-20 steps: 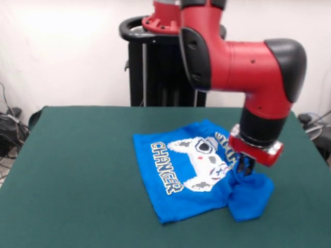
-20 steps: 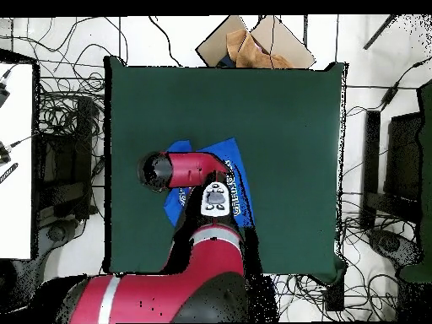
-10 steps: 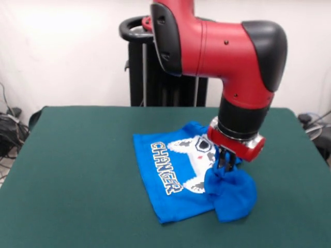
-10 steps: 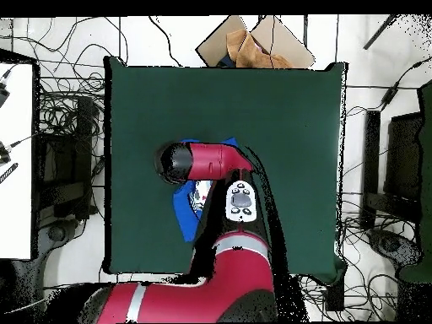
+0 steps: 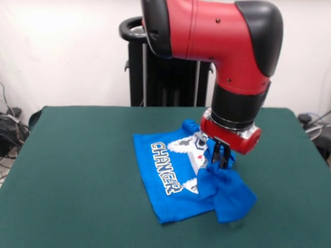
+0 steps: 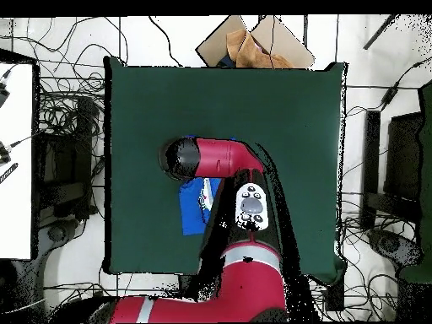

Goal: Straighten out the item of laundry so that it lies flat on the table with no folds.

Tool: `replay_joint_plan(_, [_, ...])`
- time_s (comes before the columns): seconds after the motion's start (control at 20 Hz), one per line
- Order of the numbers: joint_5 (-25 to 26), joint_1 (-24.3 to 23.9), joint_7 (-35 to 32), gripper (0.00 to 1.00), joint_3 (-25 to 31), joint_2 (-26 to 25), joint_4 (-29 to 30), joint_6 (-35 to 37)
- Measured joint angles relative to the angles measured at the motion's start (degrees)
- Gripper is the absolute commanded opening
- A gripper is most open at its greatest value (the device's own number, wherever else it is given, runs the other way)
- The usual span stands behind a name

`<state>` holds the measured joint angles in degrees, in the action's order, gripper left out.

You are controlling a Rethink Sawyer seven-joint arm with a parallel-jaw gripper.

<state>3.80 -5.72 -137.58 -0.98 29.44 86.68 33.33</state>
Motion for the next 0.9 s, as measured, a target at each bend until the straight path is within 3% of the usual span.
replay_joint_plan(0.9, [0.0,-1.7,0.0,0.0,1.8,-2.4,1.3,-1.8])
